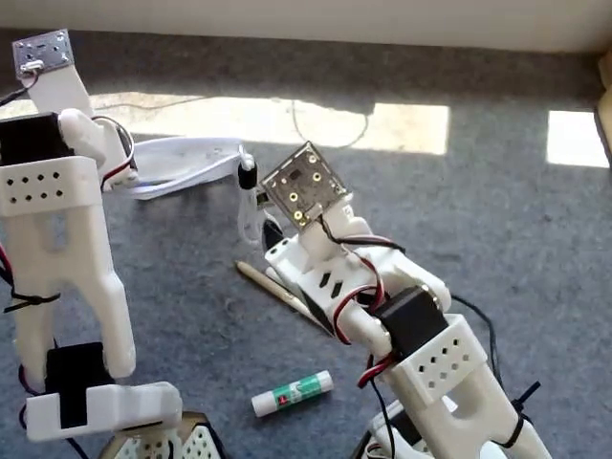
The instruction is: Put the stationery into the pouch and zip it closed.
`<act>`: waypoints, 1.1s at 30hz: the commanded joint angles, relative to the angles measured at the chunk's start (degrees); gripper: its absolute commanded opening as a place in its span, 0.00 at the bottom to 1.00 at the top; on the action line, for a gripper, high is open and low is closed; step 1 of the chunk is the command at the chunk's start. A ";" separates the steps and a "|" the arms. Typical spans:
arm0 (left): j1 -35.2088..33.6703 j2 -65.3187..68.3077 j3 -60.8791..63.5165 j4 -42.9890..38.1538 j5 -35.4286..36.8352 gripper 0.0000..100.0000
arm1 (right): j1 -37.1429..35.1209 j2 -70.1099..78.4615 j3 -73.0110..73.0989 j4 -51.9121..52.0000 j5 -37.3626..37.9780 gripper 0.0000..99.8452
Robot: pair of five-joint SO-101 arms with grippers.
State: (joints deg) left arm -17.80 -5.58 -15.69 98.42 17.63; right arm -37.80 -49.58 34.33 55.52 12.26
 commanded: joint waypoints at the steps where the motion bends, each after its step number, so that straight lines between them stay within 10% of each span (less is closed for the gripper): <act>1: -1.54 -0.40 -0.75 0.00 -0.18 0.01 | 0.92 -1.98 -3.38 1.80 0.26 0.13; 33: -5.58 -9.98 8.22 -5.27 -0.18 0.01 | 2.33 41.98 0.48 -9.10 0.79 0.13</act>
State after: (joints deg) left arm -22.64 -13.05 -7.08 94.46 17.54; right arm -36.22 -7.38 35.38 47.96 12.26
